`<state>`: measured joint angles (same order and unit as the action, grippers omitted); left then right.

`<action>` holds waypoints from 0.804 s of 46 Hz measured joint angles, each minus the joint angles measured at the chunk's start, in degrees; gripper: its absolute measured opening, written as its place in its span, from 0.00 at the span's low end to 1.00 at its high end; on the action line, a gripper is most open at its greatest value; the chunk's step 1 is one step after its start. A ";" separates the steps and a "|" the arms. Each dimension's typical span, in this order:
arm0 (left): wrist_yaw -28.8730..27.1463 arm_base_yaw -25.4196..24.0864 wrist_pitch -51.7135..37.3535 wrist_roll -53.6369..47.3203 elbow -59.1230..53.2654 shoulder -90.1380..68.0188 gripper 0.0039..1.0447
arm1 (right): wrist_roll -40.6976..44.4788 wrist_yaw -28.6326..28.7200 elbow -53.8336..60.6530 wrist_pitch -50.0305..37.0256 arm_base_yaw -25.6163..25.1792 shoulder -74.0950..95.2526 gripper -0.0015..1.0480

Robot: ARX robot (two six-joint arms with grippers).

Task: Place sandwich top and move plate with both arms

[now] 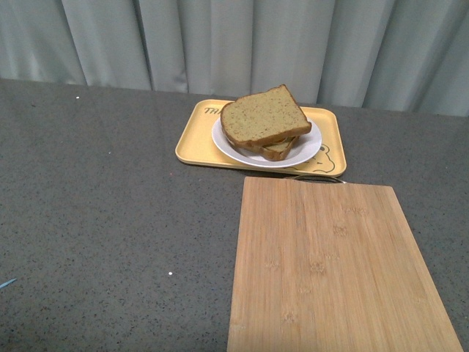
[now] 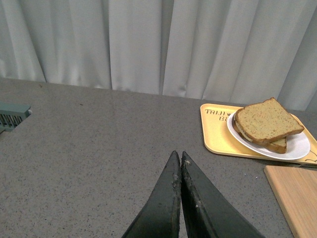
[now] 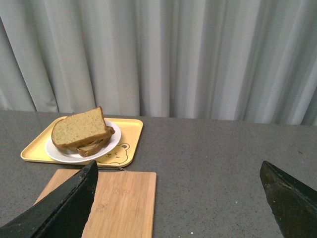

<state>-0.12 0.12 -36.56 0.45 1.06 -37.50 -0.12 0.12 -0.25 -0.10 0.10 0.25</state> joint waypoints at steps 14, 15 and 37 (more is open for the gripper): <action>0.11 0.00 10.67 -0.02 -0.02 11.56 0.03 | 0.00 0.00 0.00 0.00 0.00 0.00 0.91; 0.09 0.00 11.21 -0.02 -0.02 12.17 0.03 | 0.00 0.00 0.00 0.00 0.00 0.00 0.91; 0.11 0.00 22.99 -0.02 -0.02 24.17 0.03 | 0.00 -0.02 0.00 0.00 0.00 0.00 0.91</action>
<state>-0.01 0.12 -13.56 0.43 1.04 -13.32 -0.12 0.10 -0.25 -0.10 0.10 0.25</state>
